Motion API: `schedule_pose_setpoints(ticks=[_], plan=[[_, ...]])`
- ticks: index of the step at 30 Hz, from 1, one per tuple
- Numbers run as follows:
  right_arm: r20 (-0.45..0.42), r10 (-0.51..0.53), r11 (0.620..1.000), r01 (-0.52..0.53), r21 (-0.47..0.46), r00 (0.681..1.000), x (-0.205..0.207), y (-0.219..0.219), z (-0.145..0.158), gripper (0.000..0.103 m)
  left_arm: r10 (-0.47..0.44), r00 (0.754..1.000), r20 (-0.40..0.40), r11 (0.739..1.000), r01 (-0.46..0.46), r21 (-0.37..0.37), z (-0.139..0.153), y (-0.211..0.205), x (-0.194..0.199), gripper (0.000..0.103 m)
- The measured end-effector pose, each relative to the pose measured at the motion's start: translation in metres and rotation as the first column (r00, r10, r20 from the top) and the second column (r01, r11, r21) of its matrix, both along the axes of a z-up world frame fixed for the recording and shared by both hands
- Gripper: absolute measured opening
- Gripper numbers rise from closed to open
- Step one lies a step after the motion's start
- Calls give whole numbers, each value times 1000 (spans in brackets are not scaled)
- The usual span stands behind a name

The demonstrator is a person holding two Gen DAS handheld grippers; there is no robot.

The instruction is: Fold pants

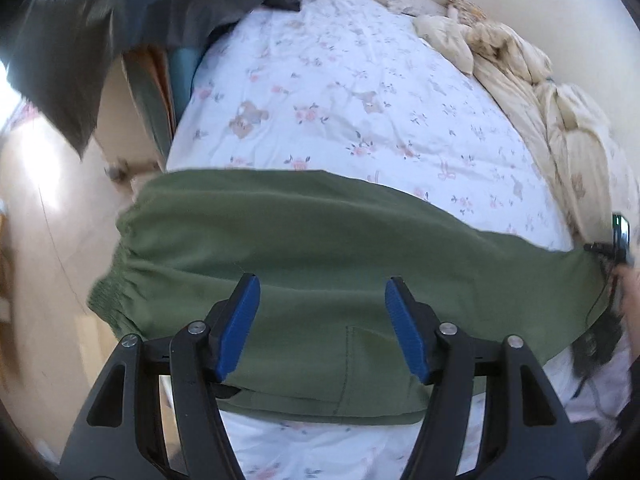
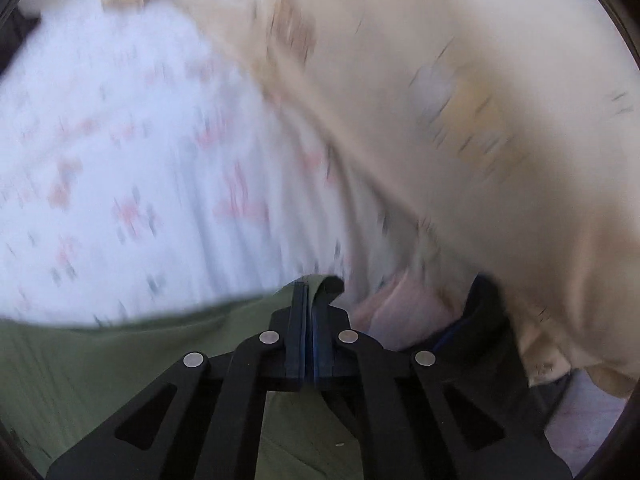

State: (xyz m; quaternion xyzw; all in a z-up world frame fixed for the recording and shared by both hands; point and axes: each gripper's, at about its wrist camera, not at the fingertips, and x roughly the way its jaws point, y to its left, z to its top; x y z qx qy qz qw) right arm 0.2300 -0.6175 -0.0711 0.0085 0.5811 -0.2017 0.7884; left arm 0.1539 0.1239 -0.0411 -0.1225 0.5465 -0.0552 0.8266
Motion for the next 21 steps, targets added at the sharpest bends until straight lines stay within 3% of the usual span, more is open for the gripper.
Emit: schedule_pose_setpoints(ticks=[3, 7, 9, 10, 11, 13, 17, 21], plan=[[51, 6, 999, -4, -38, 999, 4, 0, 5, 0, 41, 999, -12, 999, -41, 5, -4, 8, -2, 62], [-130, -13, 993, -2, -117, 991, 11, 2, -33, 1, 112, 993, -45, 994, -112, 9, -10, 26, -6, 62], [-51, -4, 995, -2, -100, 999, 2, 7, -20, 6, 130, 990, -48, 991, -129, 19, -11, 33, -7, 62], [-11, -13, 996, 12, -85, 1000, -2, 8, -10, 16, 141, 989, -43, 989, -139, 39, -12, 35, -8, 62], [25, -16, 998, 18, -65, 1000, -6, 11, -2, 35, 145, 989, -40, 988, -142, 63, -13, 36, -8, 62], [113, 16, 1000, -14, -16, 993, -19, 33, 19, 55, 145, 989, -36, 982, -140, 126, -15, 34, -7, 62], [200, 127, 983, -150, 105, 972, -38, 101, 39, 55, 146, 989, -17, 961, -138, 240, -20, 23, -10, 62], [208, 173, 918, -234, 320, 963, -53, 185, 11, 55, 87, 996, 9, 928, -85, 363, -27, 4, -11, 62]])
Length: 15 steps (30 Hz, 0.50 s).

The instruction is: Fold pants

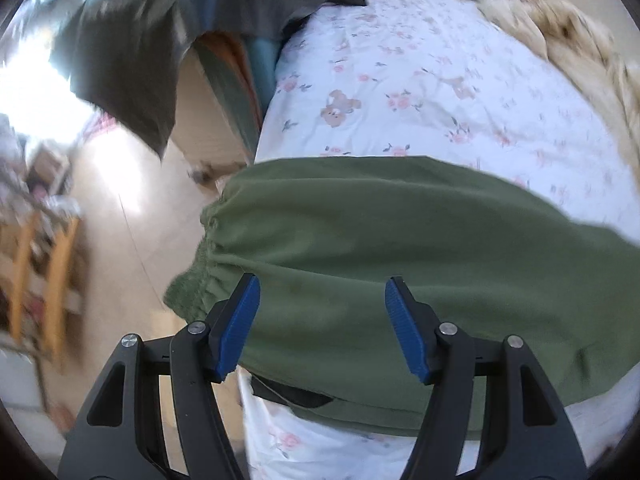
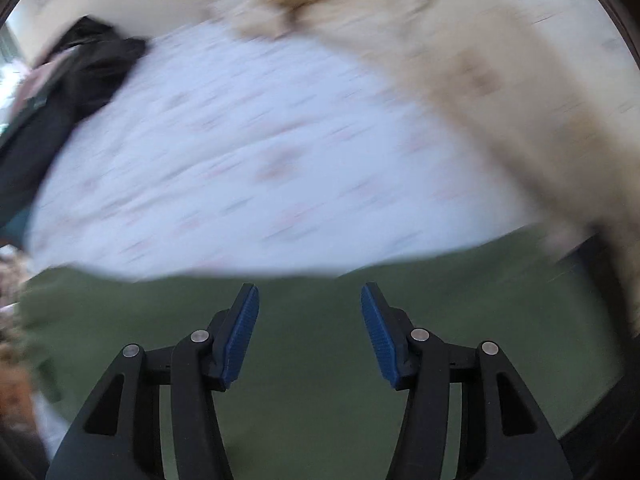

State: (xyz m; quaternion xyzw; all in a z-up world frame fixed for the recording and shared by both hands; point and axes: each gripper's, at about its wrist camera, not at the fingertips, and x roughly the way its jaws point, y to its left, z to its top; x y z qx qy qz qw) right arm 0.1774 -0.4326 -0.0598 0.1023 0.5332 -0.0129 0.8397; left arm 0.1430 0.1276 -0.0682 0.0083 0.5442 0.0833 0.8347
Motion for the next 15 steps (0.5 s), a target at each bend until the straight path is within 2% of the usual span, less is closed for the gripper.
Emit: schedule_pose_setpoints(ticks=[4, 6, 7, 9, 11, 12, 14, 15], plan=[[-120, 65, 981, -42, 189, 991, -17, 96, -54, 54, 19, 1000, 20, 999, -18, -49, 1, -18, -7, 62], [-127, 115, 982, -94, 162, 985, -22, 127, -67, 53, 10, 1000, 17, 995, -9, -103, -5, -44, -7, 62], [-124, 147, 983, -132, 127, 981, -28, 147, -70, 53, -21, 1000, 7, 991, 22, -128, -11, -59, -6, 62], [-127, 196, 977, -181, 115, 972, -34, 163, -81, 54, -106, 994, 7, 983, 105, -148, -28, -91, -5, 62], [-175, 204, 979, -200, 42, 963, -36, 167, -93, 54, -181, 983, -44, 981, 177, -80, -57, -119, -4, 62], [-230, 190, 980, -199, -15, 954, -38, 163, -105, 54, -195, 974, -116, 980, 189, -60, -81, -125, -5, 62], [-266, 151, 986, -165, -32, 952, -44, 147, -113, 54, -180, 957, -228, 983, 165, -84, -112, -121, -10, 62], [-274, 126, 990, -140, -32, 953, -45, 136, -113, 54, -201, 960, -195, 978, 187, -91, -111, -119, -15, 62]])
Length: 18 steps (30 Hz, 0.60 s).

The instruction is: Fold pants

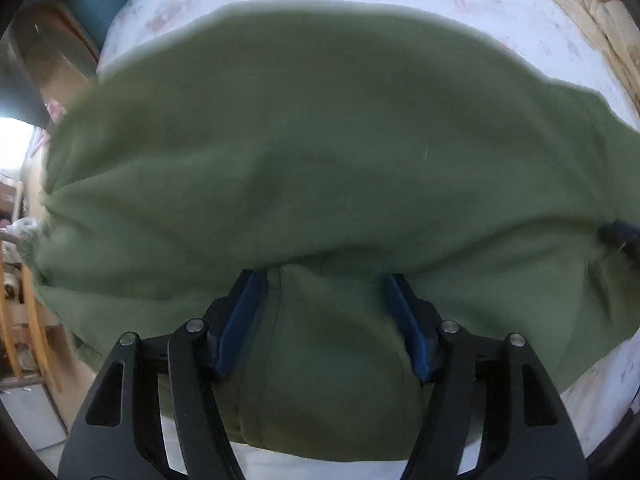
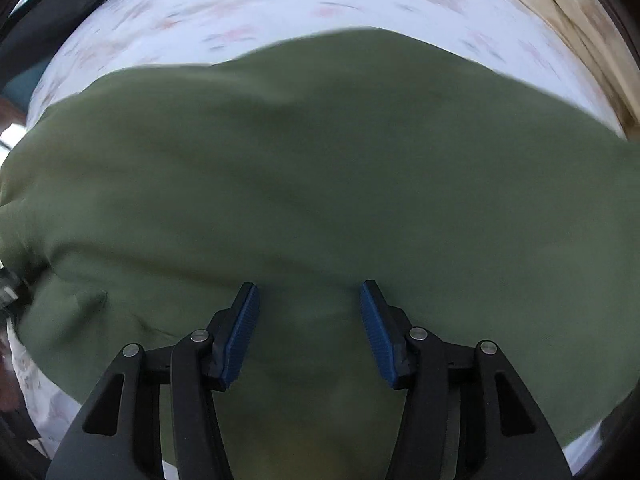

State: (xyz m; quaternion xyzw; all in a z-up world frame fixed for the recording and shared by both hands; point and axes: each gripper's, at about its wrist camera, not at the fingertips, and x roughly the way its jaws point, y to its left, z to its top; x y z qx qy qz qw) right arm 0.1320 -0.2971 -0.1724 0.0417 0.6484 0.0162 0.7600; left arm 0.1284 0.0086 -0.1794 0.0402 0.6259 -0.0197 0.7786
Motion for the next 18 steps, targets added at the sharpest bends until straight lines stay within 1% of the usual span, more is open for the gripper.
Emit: schedule_pose_setpoints(ticks=[1, 2, 3, 4, 5, 6, 7, 8, 9, 10, 11, 12, 14, 15, 16, 17, 18], plan=[[-27, -43, 999, 43, 1, 999, -1, -14, 2, 54, -21, 1000, -6, 1000, 21, 4, 2, -1, 1, 63], [-45, -67, 998, 67, 14, 997, -2, -23, 5, 54, -28, 999, -32, 1000, 29, 8, 4, -1, 4, 63], [-50, -85, 996, 86, 21, 995, -3, -29, 9, 54, -7, 999, -53, 1000, 8, 2, 10, 1, 9, 62], [-46, -106, 994, 107, 17, 993, -3, -37, 16, 55, 27, 998, -51, 999, -29, -35, 22, 5, 14, 62], [-34, -116, 993, 117, 28, 993, -2, -40, 22, 55, 53, 998, -21, 994, -55, -95, 37, 8, 21, 62], [-13, -125, 990, 126, 57, 992, -1, -44, 30, 55, 66, 998, 15, 989, -63, -132, 51, 8, 31, 62], [17, -143, 985, 141, 95, 990, 3, -49, 39, 55, 69, 996, 62, 988, -59, -143, 64, 5, 43, 62], [44, -168, 980, 162, 118, 985, 7, -53, 47, 55, 64, 994, 93, 990, -51, -130, 71, 2, 53, 62], [62, -195, 974, 185, 134, 979, 11, -57, 52, 55, 57, 991, 125, 994, -45, -97, 77, -2, 68, 62], [69, -211, 969, 199, 146, 975, 13, -60, 54, 55, 61, 986, 156, 998, -55, -40, 79, -5, 89, 62], [75, -230, 963, 216, 164, 970, 16, -63, 55, 55, 72, 984, 161, 997, -70, -20, 77, -6, 102, 62], [76, -243, 958, 227, 174, 967, 19, -66, 54, 55, 95, 984, 150, 995, -95, -12, 69, -3, 118, 62], [69, -247, 958, 233, 170, 967, 18, -68, 47, 55, 138, 987, 82, 990, -137, -11, 44, 7, 142, 62], [63, -245, 959, 232, 163, 967, 17, -72, 44, 55, 151, 988, 34, 988, -151, -11, 24, 11, 151, 62], [57, -240, 961, 230, 151, 969, 19, -74, 42, 55, 153, 988, -15, 988, -153, -13, 7, 11, 148, 62], [53, -237, 963, 227, 144, 970, 22, -77, 40, 55, 144, 989, -33, 989, -145, -16, -6, 11, 147, 64], [49, -233, 965, 224, 137, 971, 25, -80, 39, 55, 132, 991, 5, 991, -132, -9, -3, 9, 146, 66]])
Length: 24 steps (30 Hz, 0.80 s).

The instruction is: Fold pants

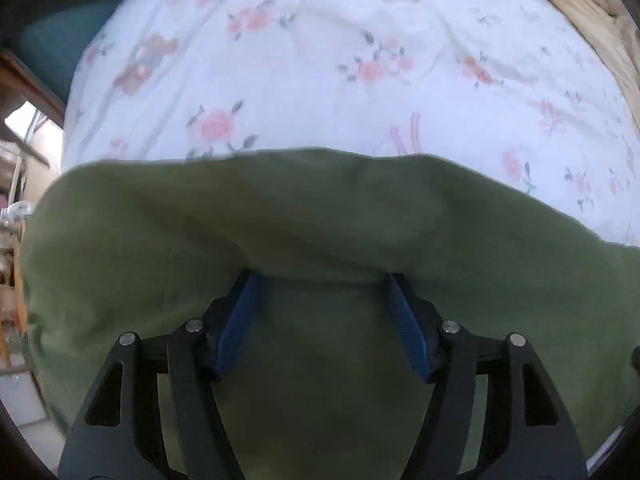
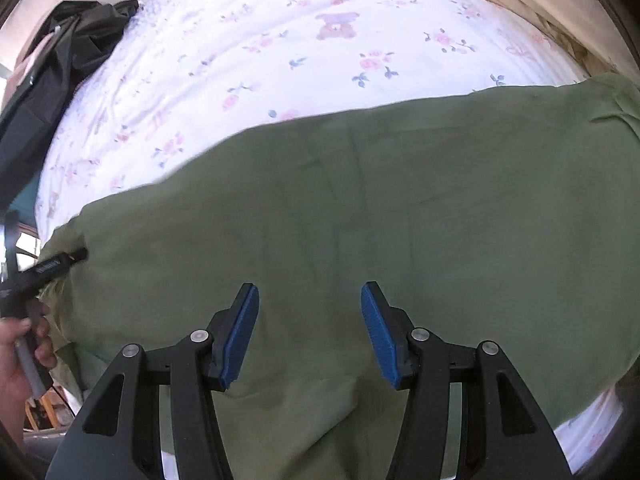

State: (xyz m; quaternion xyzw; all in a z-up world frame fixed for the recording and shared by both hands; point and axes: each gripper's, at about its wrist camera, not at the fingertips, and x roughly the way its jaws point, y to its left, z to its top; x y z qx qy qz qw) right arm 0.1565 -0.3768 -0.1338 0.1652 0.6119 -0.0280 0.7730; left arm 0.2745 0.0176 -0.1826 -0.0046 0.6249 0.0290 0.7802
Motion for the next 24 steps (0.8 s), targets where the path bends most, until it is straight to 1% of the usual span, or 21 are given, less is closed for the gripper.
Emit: schedule_pose_setpoints(ticks=[1, 3, 4, 5, 7, 8, 9, 10, 12, 13, 15, 17, 18, 19, 20, 21, 22, 23, 24], plan=[[-4, 3, 1000, -3, -8, 1000, 2, 0, -2, 55, -10, 1000, -5, 1000, 11, 11, 1, -2, 1, 66], [-11, 5, 1000, -5, -16, 1000, 9, -1, -5, 55, 4, 1000, -14, 1000, -4, -28, 8, 4, -1, 66], [-12, 10, 1000, -11, -15, 1000, 10, 1, -8, 55, 29, 999, -20, 997, -30, -67, 15, 11, -5, 66], [-6, 20, 1000, -20, -18, 1000, 13, 2, -7, 55, 61, 998, -12, 992, -62, -110, 25, 22, -12, 66], [7, 39, 999, -38, -31, 999, 15, 13, -3, 55, 104, 994, 23, 986, -100, -134, 46, 43, -28, 67], [14, 56, 998, -55, -35, 998, 13, 14, -2, 55, 131, 990, 45, 982, -124, -139, 56, 55, -37, 71], [18, 70, 997, -69, -39, 997, 14, 18, -2, 55, 168, 983, 71, 975, -155, -158, 65, 72, -47, 73], [21, 82, 996, -81, -43, 996, 14, 23, -1, 55, 241, 964, 115, 960, -220, -173, 77, 95, -63, 74], [30, 106, 993, -105, -49, 994, 13, 31, 1, 56, 315, 942, 119, 939, -292, -181, 80, 128, -82, 74], [29, 117, 992, -115, -51, 993, 10, 35, 1, 56, 361, 925, 118, 919, -331, -213, 84, 149, -94, 74], [15, 118, 992, -117, -56, 993, 9, 40, -3, 56, 427, 894, 133, 888, -388, -247, 89, 178, -116, 74], [1, 121, 991, -121, -49, 993, 2, 42, -6, 56, 492, 858, 143, 849, -437, -297, 92, 219, -139, 74], [-9, 112, 994, -112, -14, 994, -2, 43, -8, 56, 519, 840, 159, 834, -456, -313, 91, 233, -149, 74], [-21, 92, 995, -91, 43, 996, -7, 42, -10, 56, 554, 813, 178, 814, -485, -320, 92, 255, -161, 79], [-35, 73, 993, -69, 97, 997, -8, 40, -14, 56, 592, 785, 180, 790, -522, -322, 88, 272, -168, 86], [-47, 57, 988, -50, 145, 997, -11, 40, -17, 56, 651, 742, 161, 740, -574, -350, 82, 293, -180, 88], [-50, 48, 984, -39, 173, 998, -13, 42, -16, 56, 694, 709, 126, 689, -603, -402, 71, 308, -188, 88], [-47, 48, 983, -39, 178, 998, -16, 45, -15, 56, 711, 698, 89, 655, -611, -445, 62, 316, -196, 88], [-43, 52, 986, -45, 164, 998, -18, 49, -12, 56, 721, 692, 37, 614, -613, -497, 49, 324, -201, 88]])
